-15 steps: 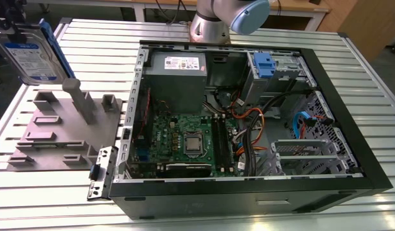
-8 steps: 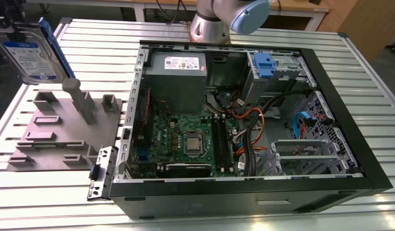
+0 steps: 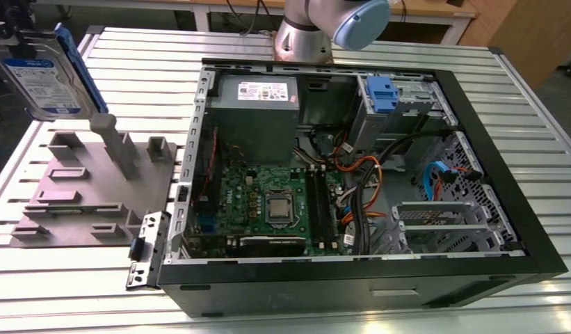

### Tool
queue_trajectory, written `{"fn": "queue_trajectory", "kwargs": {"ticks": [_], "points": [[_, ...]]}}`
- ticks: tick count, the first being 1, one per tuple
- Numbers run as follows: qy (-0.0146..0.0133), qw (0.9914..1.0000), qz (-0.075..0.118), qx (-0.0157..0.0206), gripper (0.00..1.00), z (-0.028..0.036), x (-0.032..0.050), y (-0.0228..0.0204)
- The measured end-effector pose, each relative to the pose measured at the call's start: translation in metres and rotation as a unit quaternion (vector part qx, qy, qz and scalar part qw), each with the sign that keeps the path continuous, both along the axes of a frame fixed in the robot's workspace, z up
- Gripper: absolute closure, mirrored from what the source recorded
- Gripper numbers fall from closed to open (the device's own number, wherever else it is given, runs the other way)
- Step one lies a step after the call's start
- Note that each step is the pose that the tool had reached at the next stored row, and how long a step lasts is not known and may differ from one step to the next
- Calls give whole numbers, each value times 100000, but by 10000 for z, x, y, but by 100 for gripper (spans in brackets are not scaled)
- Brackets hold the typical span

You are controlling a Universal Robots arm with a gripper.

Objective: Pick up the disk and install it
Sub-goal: 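Pick up the disk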

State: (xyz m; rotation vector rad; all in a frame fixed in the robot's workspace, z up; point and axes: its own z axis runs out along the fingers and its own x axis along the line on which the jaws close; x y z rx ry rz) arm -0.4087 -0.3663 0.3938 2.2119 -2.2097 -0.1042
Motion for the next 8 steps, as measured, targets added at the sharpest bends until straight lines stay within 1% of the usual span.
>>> {"fn": "queue_trajectory", "kwargs": {"ticks": [8], "points": [[-5,100000,0,3,65,27,0,5]]}}
